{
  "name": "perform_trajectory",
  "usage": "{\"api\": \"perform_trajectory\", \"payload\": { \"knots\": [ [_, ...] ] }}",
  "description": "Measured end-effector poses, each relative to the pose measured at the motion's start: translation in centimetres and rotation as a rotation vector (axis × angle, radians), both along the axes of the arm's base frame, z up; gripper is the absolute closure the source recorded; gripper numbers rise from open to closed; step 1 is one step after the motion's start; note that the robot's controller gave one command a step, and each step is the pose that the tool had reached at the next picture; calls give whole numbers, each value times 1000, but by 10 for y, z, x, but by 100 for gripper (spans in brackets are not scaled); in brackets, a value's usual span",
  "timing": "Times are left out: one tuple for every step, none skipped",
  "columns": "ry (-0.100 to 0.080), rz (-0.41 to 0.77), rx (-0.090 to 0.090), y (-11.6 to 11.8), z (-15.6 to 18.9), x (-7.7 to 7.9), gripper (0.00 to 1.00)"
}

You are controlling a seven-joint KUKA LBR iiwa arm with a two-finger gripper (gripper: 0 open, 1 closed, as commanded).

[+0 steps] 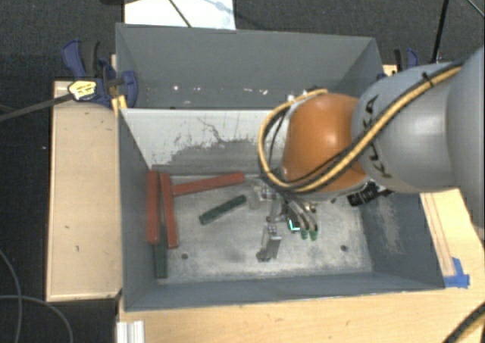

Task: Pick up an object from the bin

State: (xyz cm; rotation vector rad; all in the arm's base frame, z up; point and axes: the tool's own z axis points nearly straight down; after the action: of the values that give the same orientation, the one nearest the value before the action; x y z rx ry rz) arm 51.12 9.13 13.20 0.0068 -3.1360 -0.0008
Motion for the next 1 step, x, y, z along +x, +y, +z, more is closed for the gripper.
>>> {"api": "perform_trajectory", "payload": {
  "knots": [
    [-7,-3,1,0,3,2,0]
  ]
}}
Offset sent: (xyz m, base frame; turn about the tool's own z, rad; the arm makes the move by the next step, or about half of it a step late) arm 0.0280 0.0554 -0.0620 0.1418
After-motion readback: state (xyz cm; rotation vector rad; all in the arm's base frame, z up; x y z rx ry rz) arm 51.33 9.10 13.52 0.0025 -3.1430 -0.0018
